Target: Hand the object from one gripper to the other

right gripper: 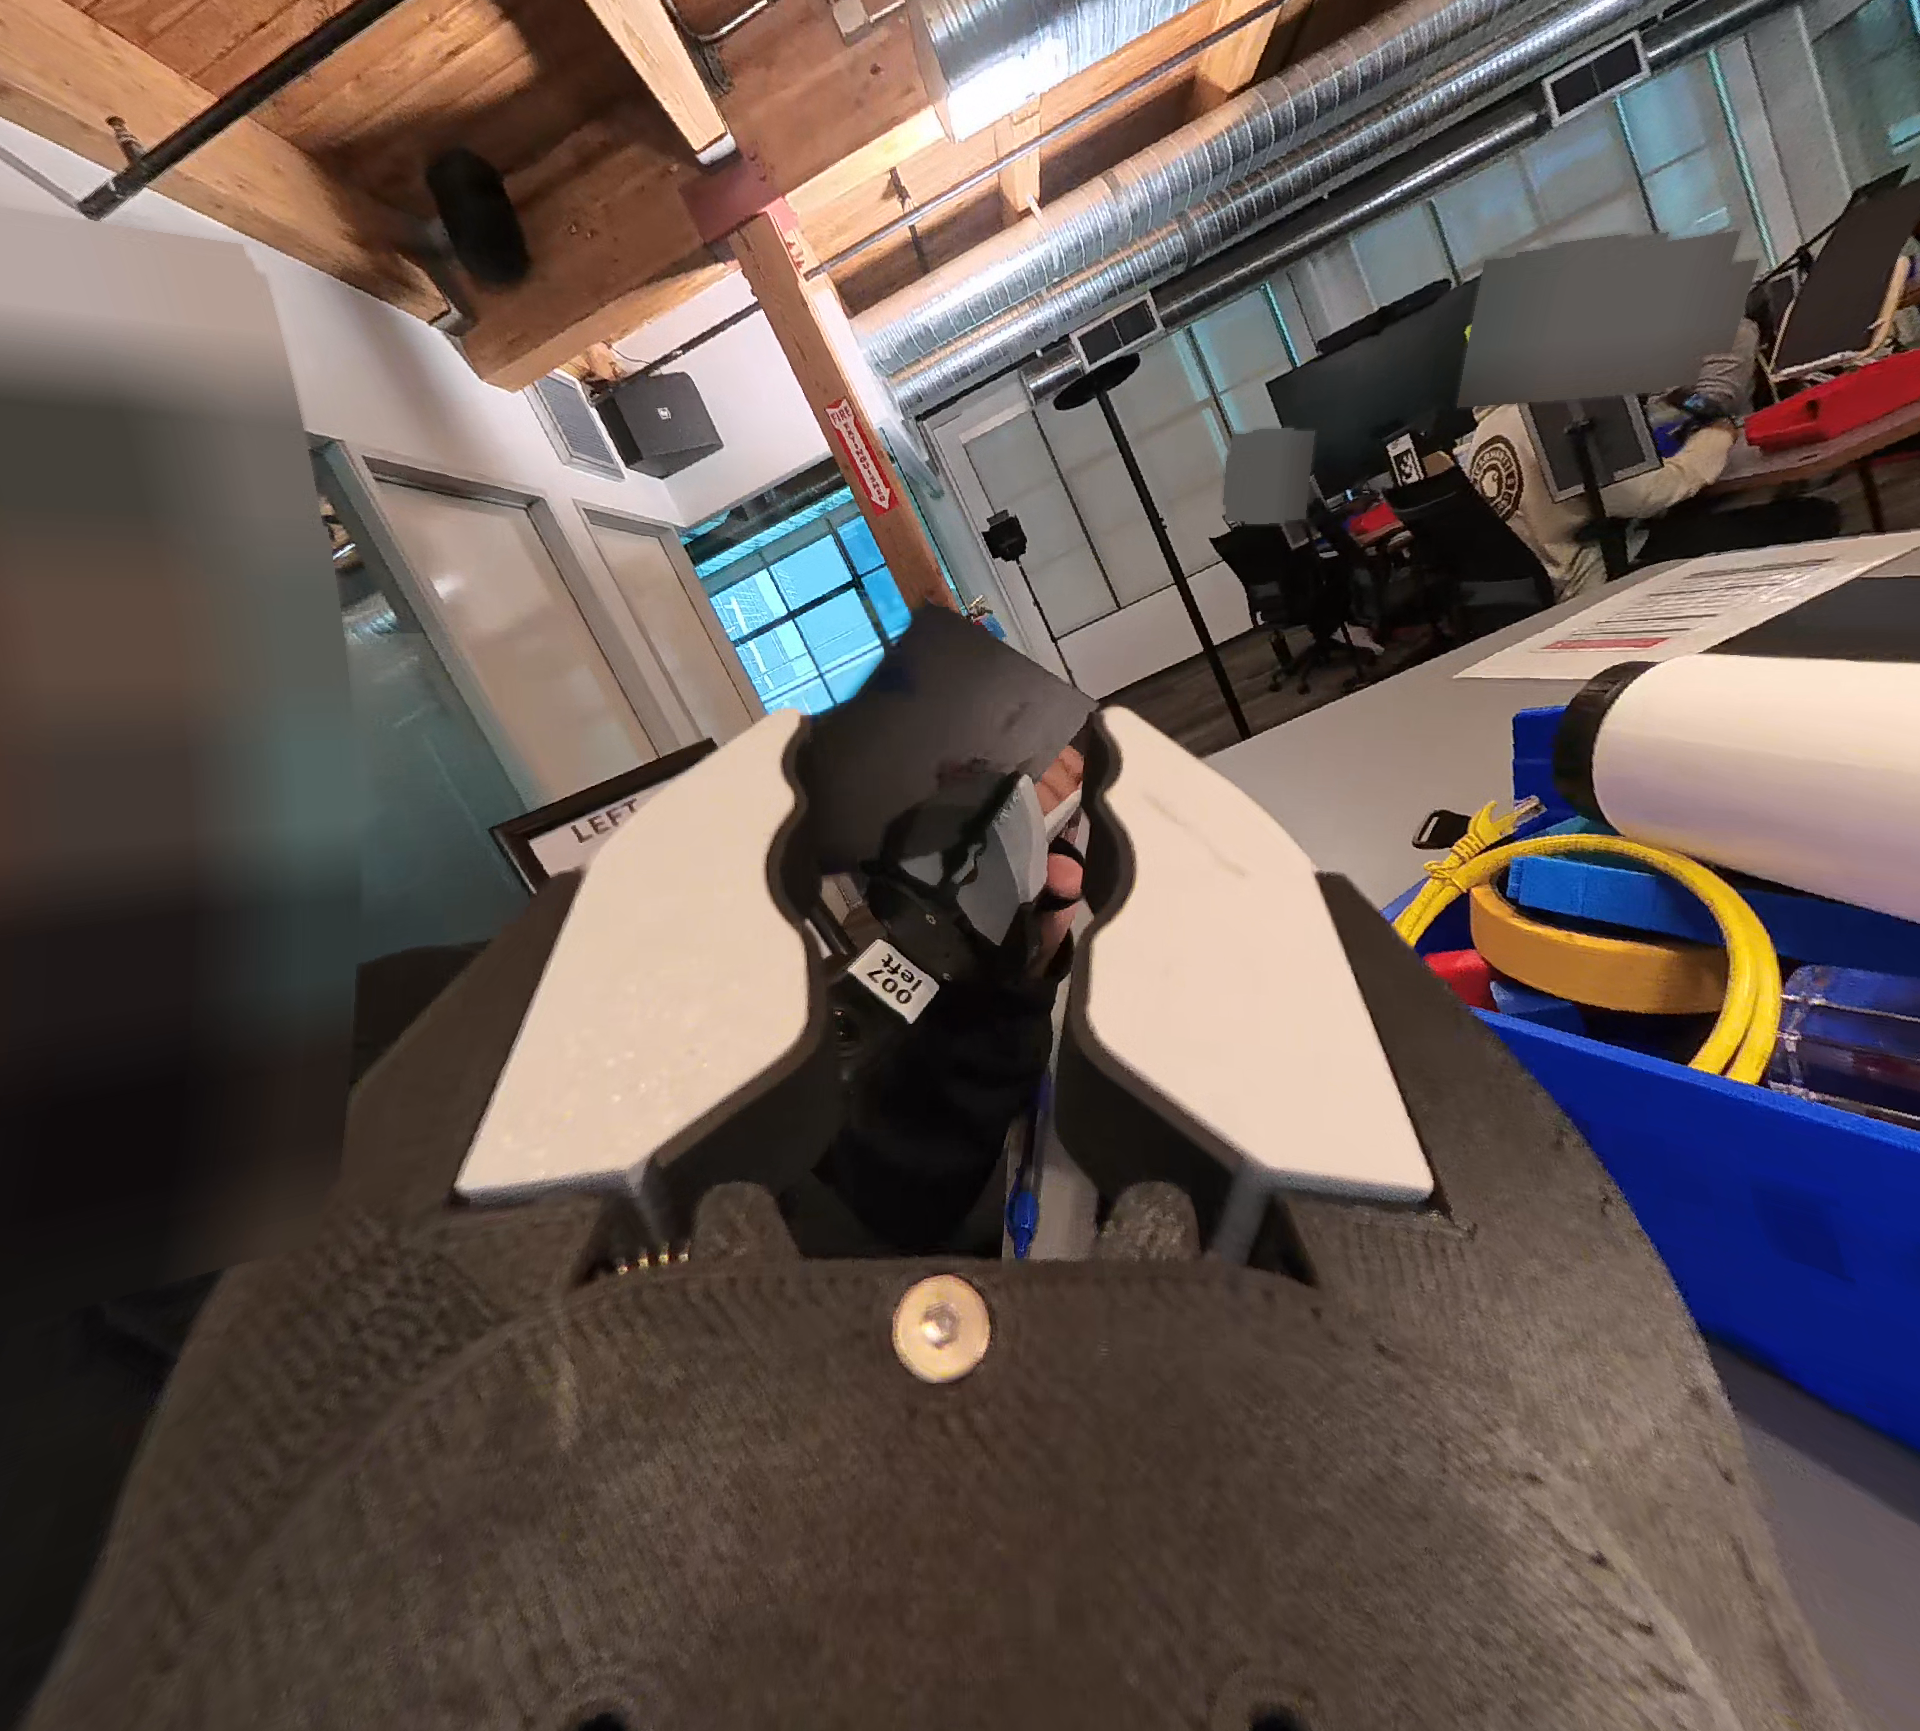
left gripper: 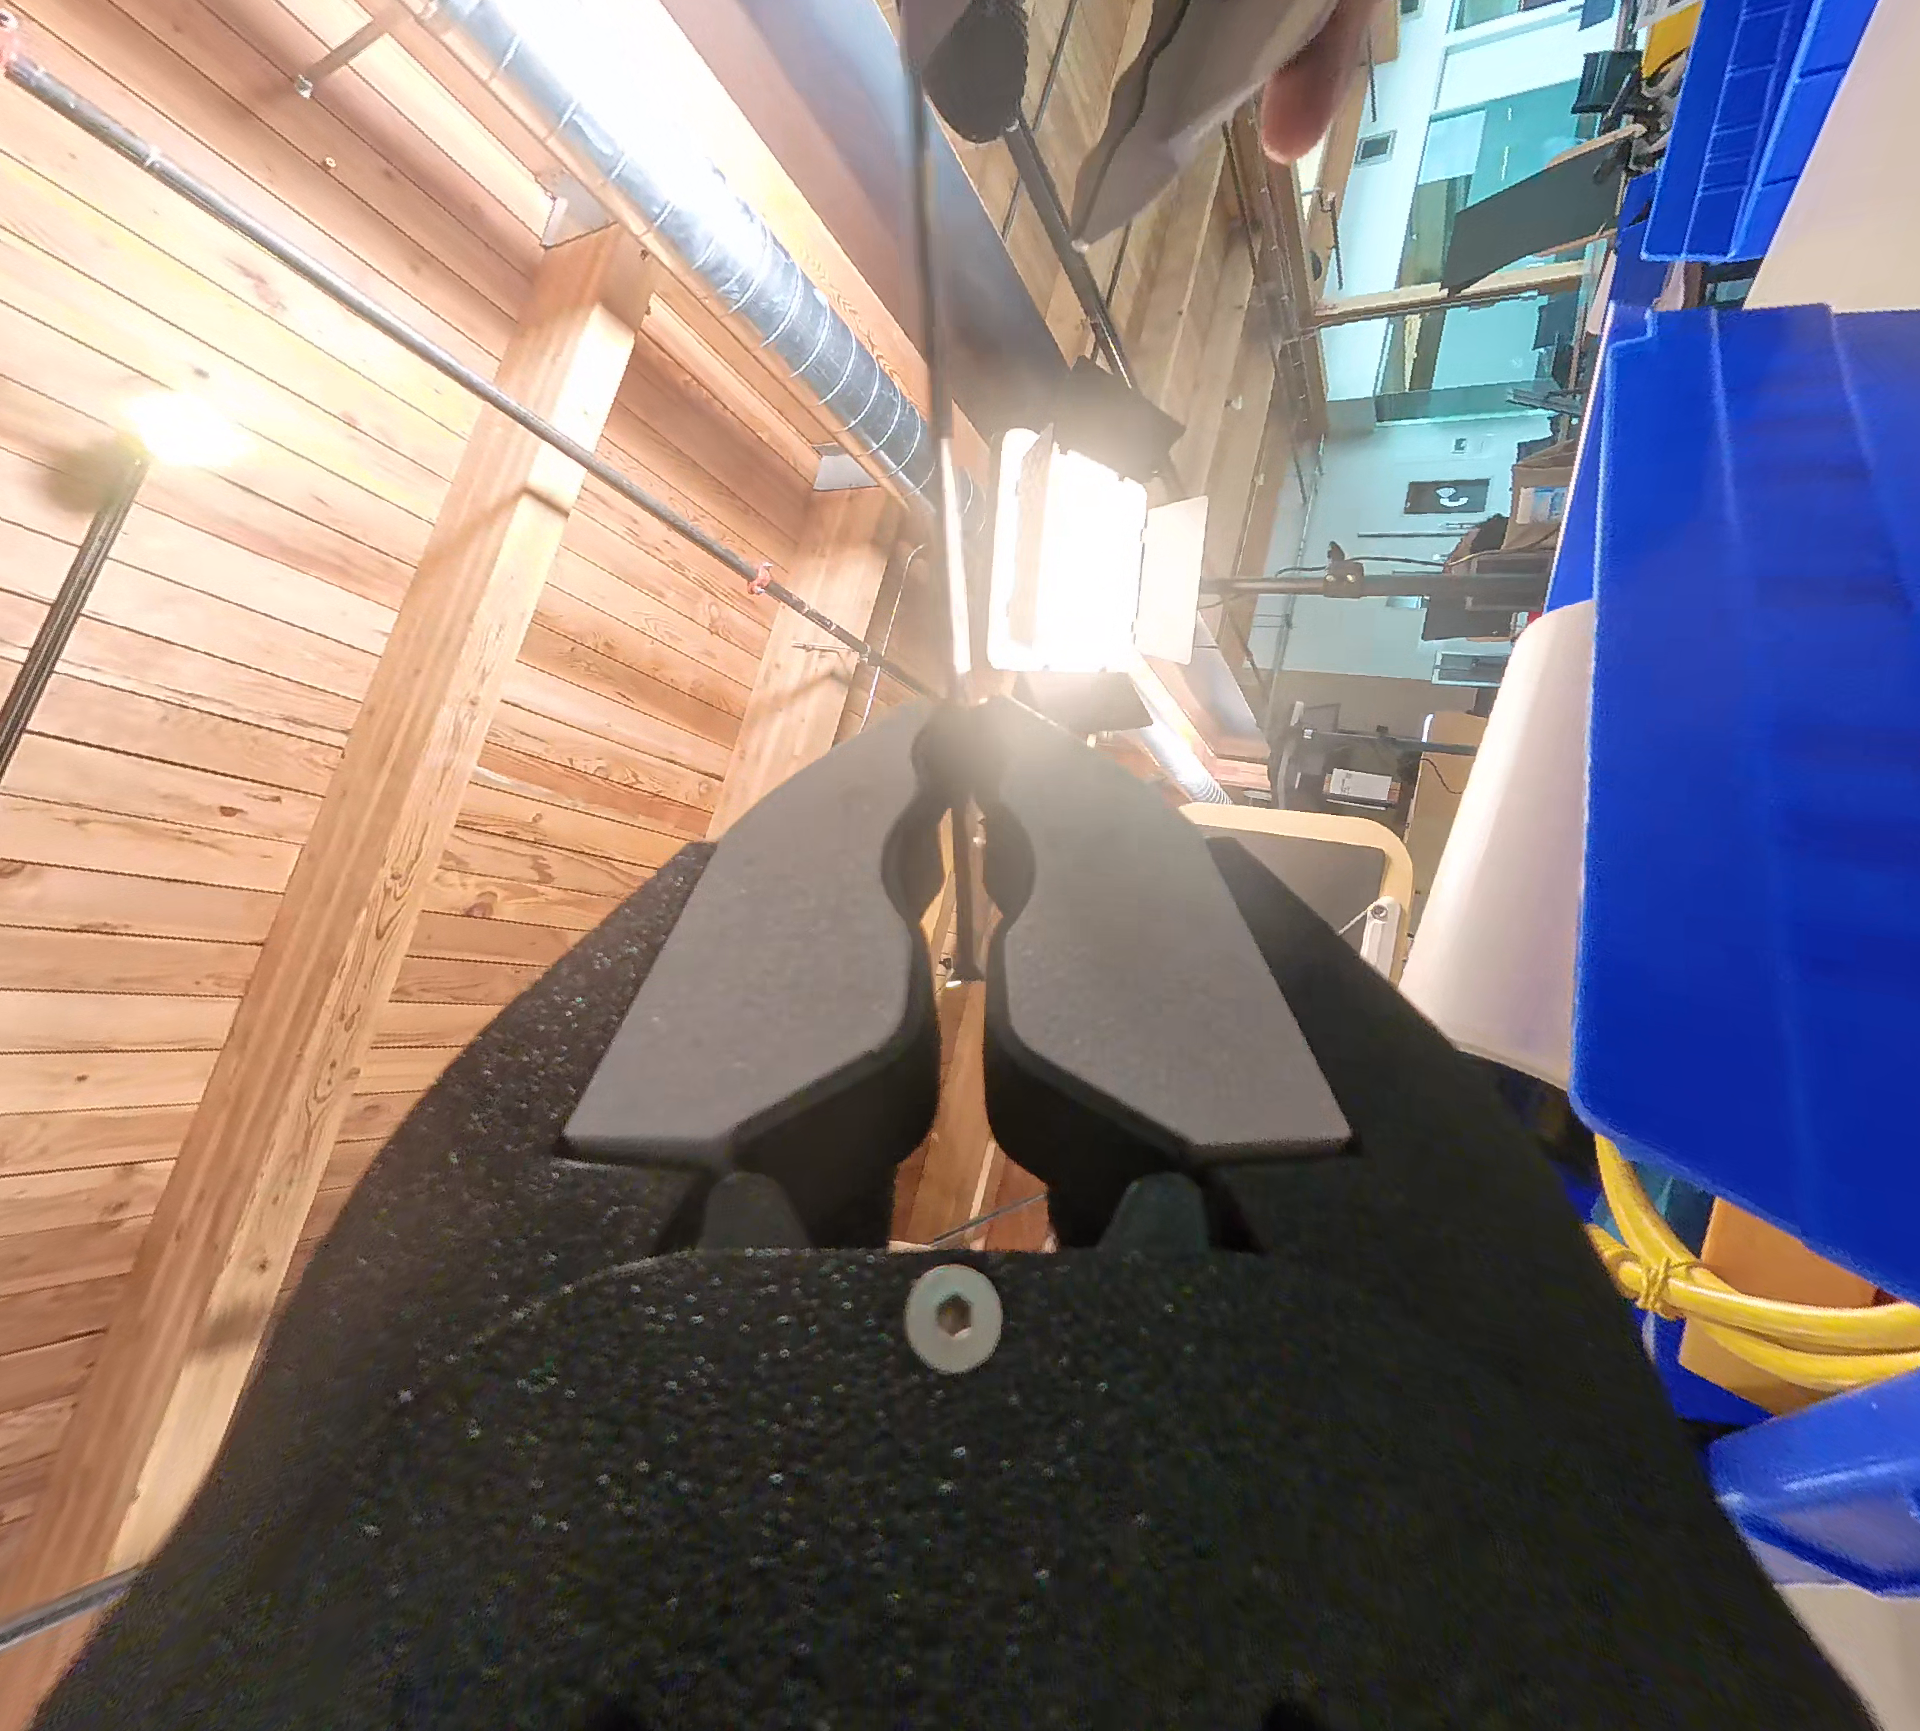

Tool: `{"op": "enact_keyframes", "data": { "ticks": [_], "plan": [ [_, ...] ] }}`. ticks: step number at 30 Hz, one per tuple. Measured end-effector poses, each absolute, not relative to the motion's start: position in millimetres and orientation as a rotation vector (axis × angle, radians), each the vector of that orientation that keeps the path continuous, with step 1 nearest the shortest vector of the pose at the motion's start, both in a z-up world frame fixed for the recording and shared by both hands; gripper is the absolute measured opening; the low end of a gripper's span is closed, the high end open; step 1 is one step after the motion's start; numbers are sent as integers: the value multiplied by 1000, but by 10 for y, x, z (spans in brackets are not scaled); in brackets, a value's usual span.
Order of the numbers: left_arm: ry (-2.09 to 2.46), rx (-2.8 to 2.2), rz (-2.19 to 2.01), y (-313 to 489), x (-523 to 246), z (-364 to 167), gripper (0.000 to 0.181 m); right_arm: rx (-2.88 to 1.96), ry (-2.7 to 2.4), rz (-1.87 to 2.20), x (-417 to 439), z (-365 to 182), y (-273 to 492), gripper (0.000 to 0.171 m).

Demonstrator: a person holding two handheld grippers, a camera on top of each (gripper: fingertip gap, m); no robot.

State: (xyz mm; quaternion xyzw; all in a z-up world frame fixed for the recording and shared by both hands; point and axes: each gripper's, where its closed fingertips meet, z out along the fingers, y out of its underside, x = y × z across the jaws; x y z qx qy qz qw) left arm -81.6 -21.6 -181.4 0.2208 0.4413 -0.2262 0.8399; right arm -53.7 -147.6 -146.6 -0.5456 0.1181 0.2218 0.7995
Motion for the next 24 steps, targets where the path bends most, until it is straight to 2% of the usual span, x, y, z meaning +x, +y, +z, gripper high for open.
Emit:
{"op": "enact_keyframes", "data": {
  "ticks": [11, 13, 17, 19, 24],
  "plan": [
    [964, 494, -440, -244, -749, -1916, 3, -1299, 280, 452, -551, -1655, -1341, 46],
    [965, 487, -436, -218, -733, -1917, 3, -1347, 278, 444, -568, -1725, -1311, 38],
    [948, 454, -463, -160, -748, -1858, 6, -1437, 255, 396, -596, -1862, -1271, 9],
    [955, 431, -515, -145, -757, -1833, 14, -1453, 239, 362, -595, -1887, -1260, 5],
    [1146, 311, -767, -73, -621, -1902, 50, -1422, 148, 177, -573, -1784, -1309, 2]
  ]
}}
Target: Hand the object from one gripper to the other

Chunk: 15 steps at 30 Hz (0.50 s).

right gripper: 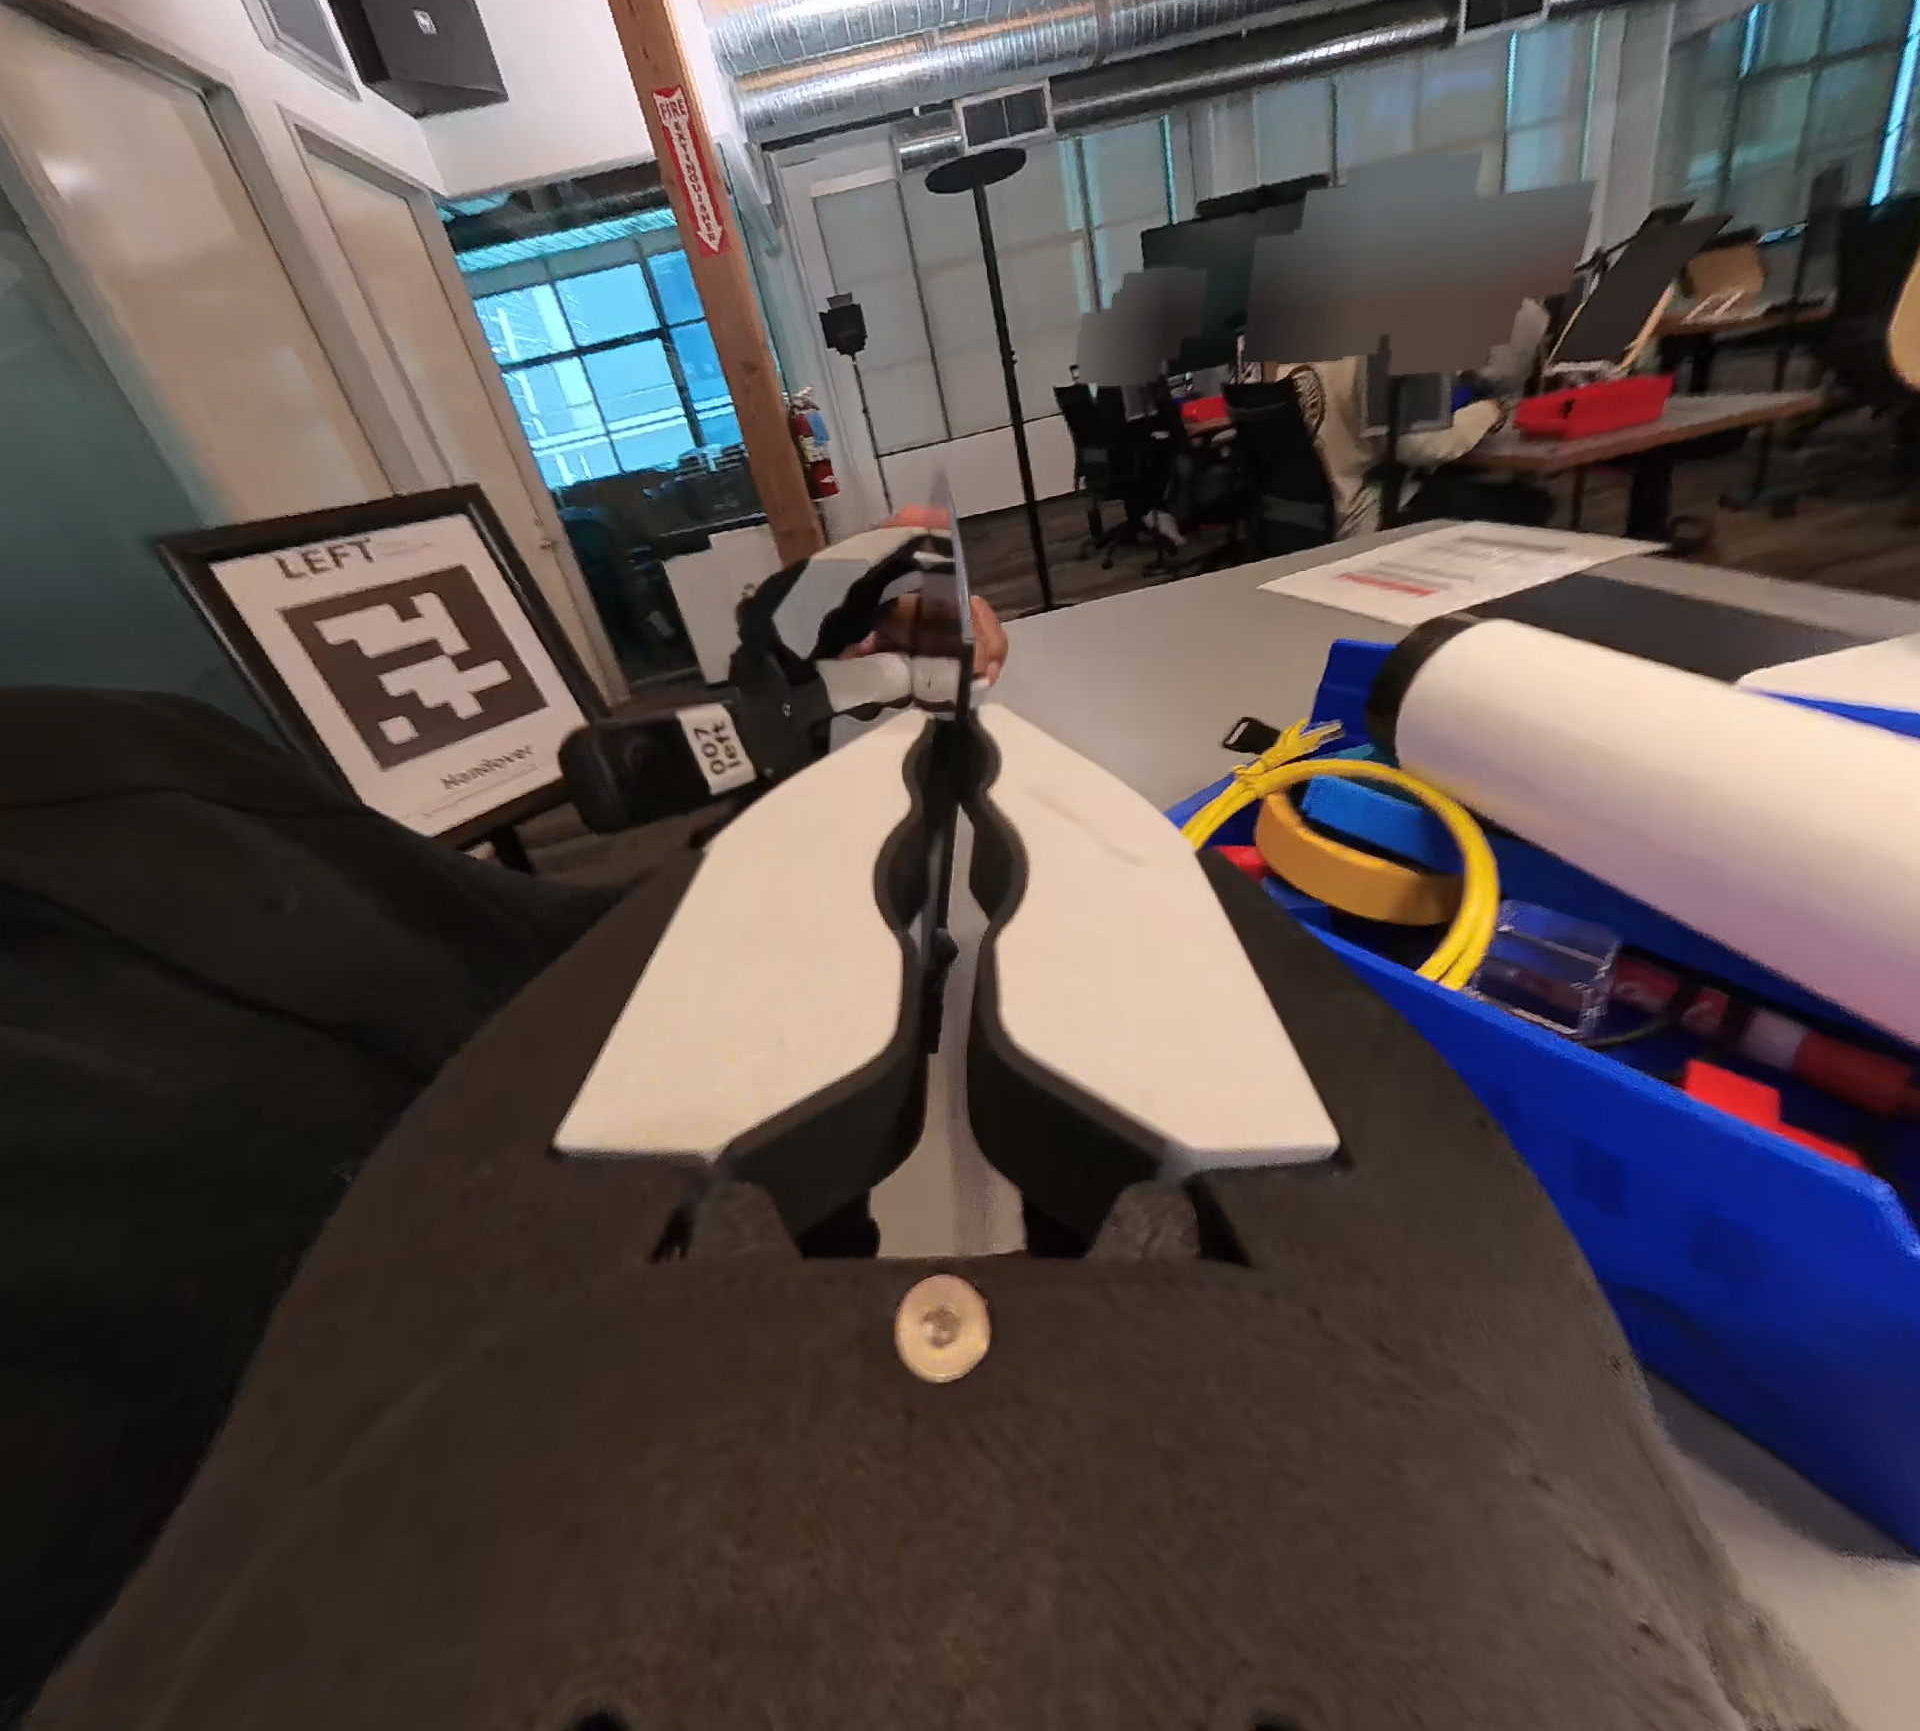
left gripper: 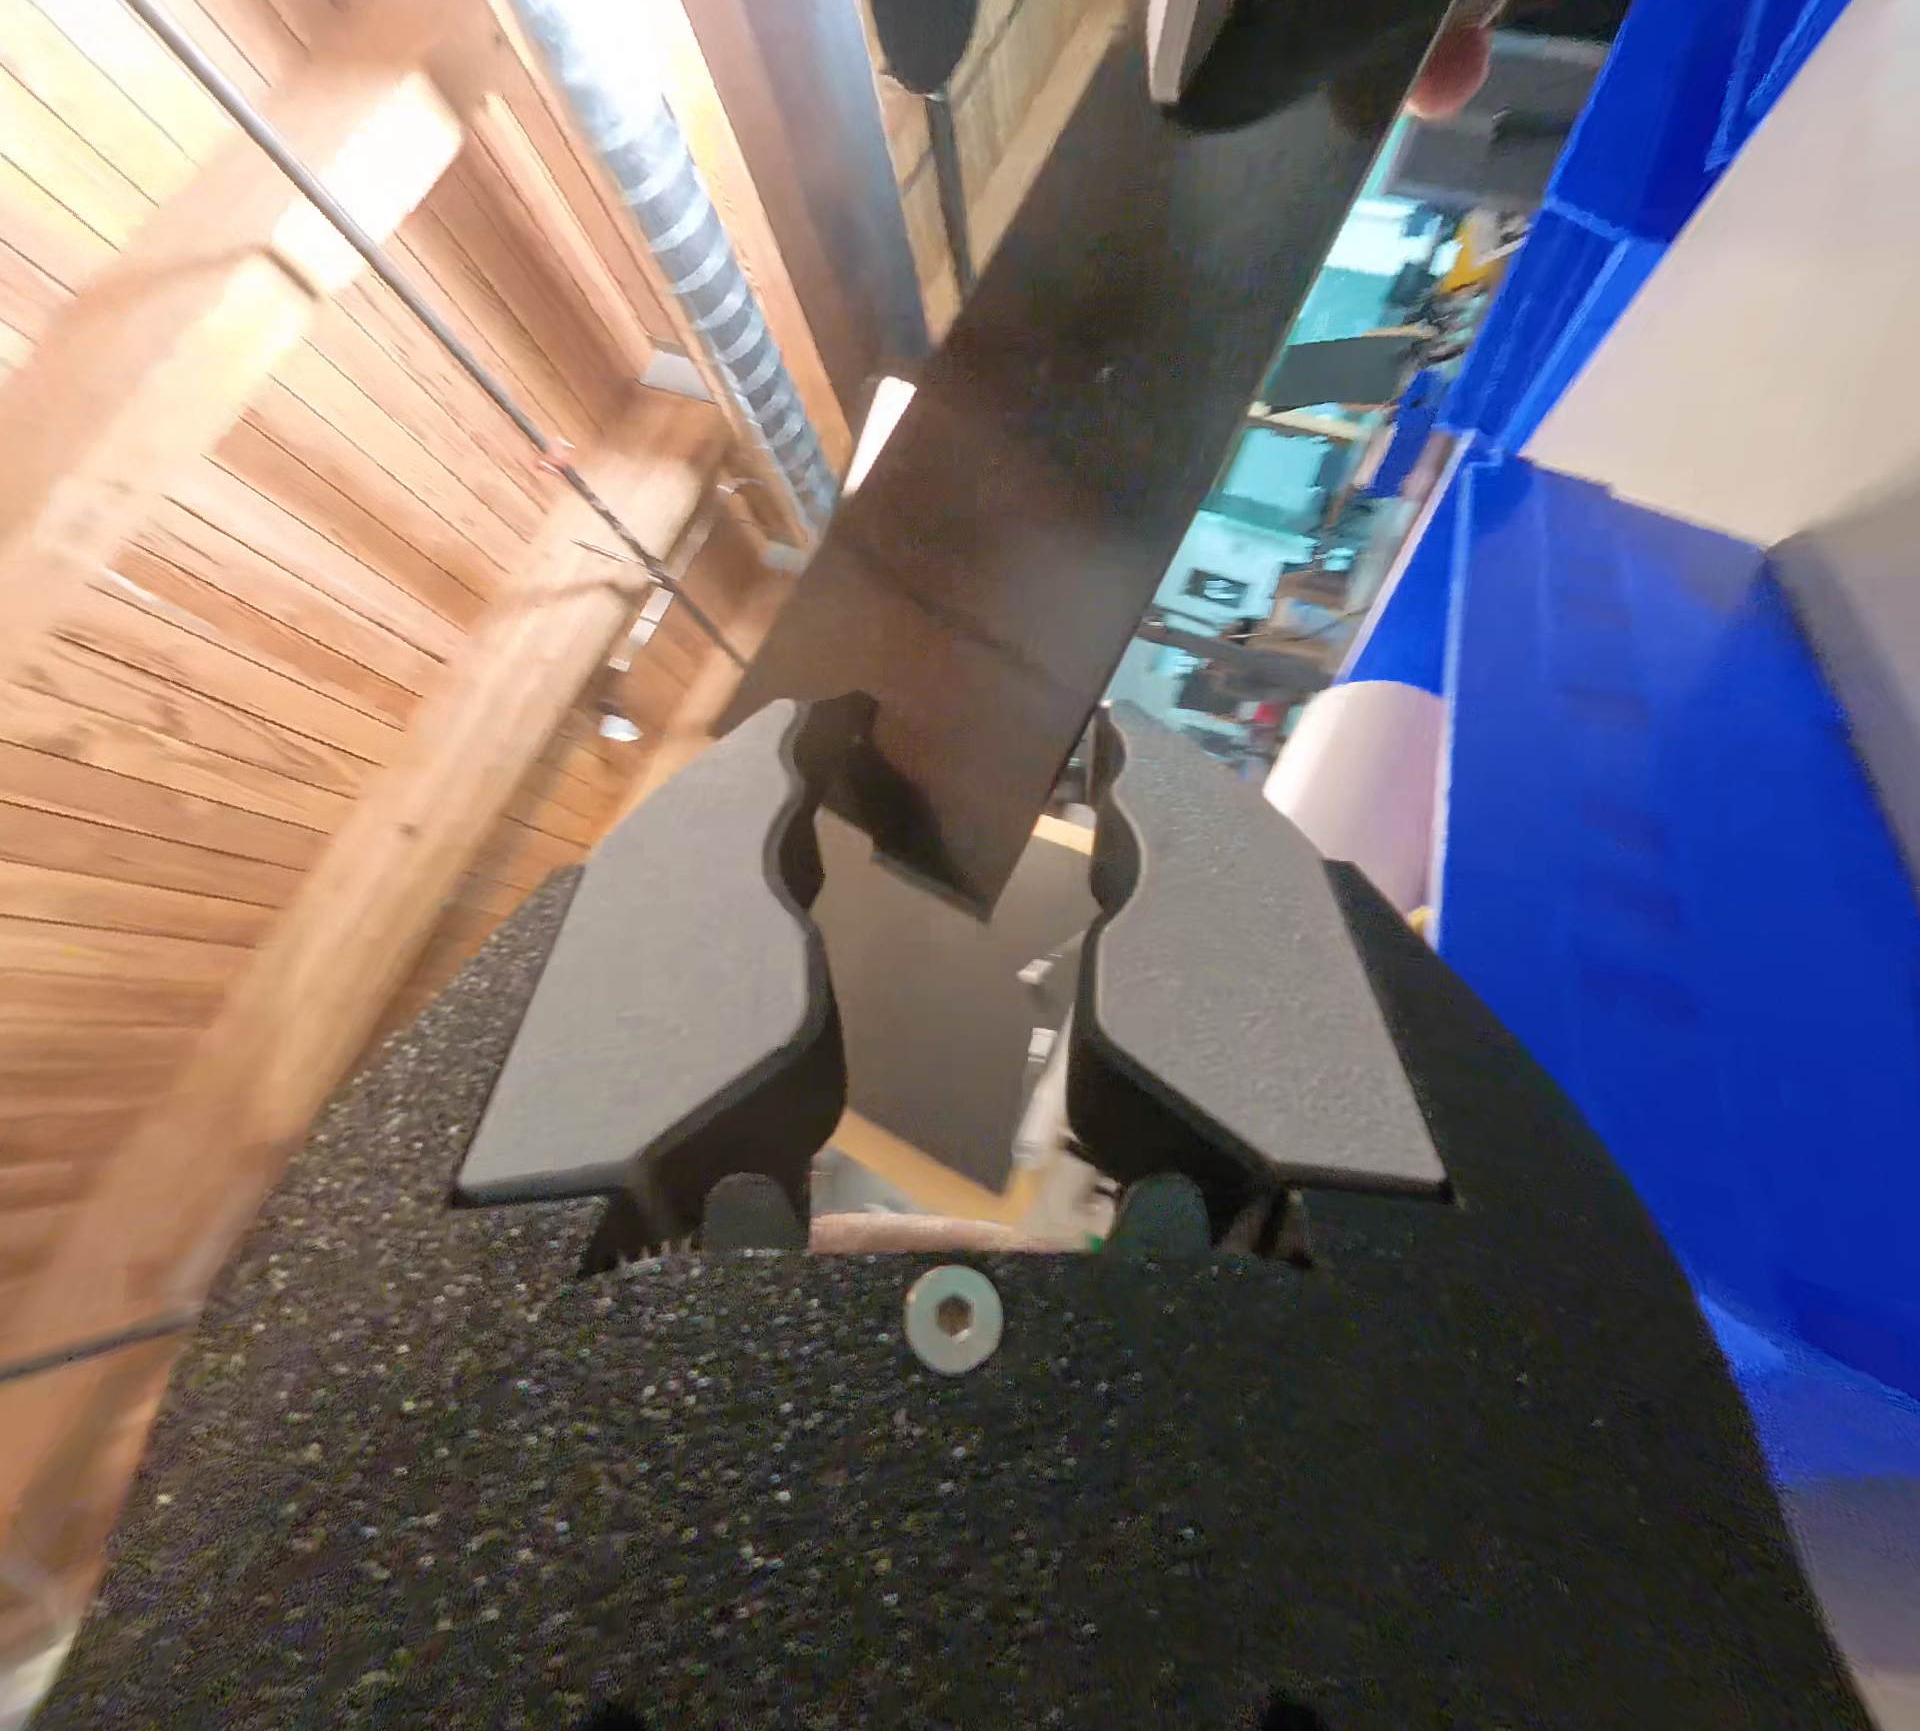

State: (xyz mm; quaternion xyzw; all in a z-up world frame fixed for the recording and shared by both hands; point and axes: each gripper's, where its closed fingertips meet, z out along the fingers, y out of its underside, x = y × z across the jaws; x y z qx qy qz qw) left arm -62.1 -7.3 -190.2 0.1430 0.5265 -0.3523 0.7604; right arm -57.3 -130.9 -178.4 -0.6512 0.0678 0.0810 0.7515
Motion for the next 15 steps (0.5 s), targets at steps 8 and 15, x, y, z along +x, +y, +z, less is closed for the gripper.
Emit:
{"op": "enact_keyframes", "data": {
  "ticks": [8, 15],
  "plan": [
    [1563, -93, -1633, 115, -668, -1855, 60, -1394, -139, -339, -629, -1643, -1555, 2],
    [1783, -137, -2068, -231, -856, -1974, 74, -1343, -323, -314, -932, -1664, -1475, 2]
  ]
}}
